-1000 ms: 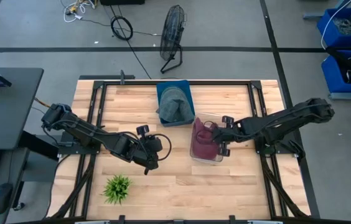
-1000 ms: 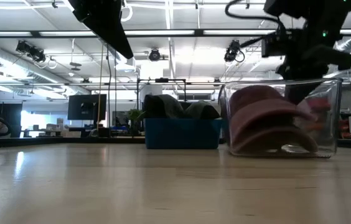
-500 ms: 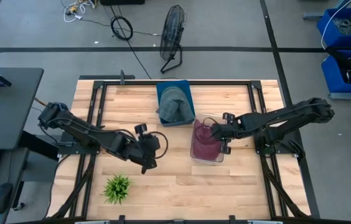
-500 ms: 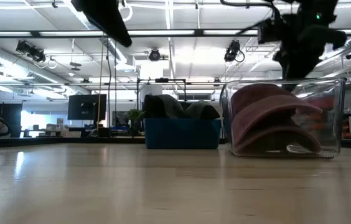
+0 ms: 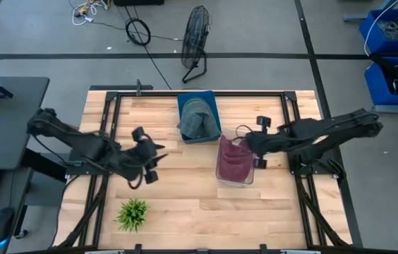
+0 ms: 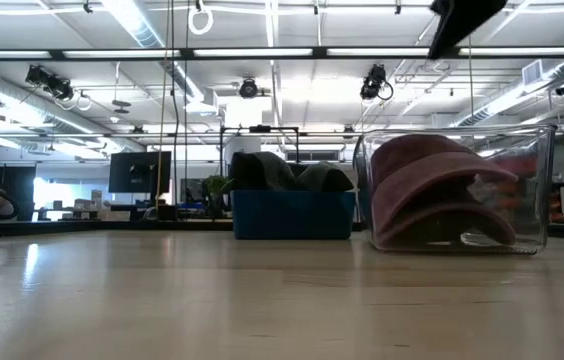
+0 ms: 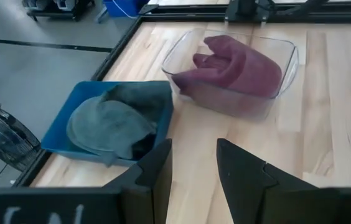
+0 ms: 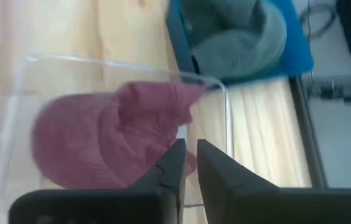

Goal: Pick & Place hat
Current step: Return to home position

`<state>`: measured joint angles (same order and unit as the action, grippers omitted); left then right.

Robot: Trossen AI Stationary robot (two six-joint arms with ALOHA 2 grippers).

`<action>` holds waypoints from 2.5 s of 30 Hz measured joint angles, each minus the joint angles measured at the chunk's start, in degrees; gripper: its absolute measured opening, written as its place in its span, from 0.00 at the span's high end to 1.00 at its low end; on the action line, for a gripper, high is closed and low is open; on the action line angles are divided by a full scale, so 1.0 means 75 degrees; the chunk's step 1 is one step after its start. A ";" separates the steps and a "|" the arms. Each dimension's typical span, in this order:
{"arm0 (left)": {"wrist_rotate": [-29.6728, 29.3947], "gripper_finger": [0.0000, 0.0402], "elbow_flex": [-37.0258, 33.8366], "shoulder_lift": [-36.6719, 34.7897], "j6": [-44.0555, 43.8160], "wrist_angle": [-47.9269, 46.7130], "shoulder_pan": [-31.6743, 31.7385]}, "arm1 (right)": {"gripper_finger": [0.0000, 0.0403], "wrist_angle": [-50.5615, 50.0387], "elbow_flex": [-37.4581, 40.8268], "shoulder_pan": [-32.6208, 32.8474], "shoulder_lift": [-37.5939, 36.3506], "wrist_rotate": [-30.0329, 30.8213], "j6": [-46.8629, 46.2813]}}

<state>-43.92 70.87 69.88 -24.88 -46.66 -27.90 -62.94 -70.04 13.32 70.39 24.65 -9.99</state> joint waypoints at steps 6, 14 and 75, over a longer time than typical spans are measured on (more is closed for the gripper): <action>-0.0027 0.68 0.0000 -0.0949 -0.0110 -0.0741 -0.0004 | 0.91 0.0214 0.0154 0.0395 -0.1531 0.0055 0.0200; -0.0024 0.68 -0.0003 -0.1772 -0.0137 -0.0891 -0.0005 | 0.91 0.2144 0.1588 0.0633 -0.3859 -0.0531 0.0803; 0.1262 0.68 -0.9196 -0.9287 0.3589 0.7377 0.0449 | 0.91 0.8594 0.9110 0.0235 -0.9387 -0.1011 0.1795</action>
<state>-34.45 1.90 0.23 2.04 8.67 -24.53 1.52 -1.72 15.08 -0.01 17.07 3.47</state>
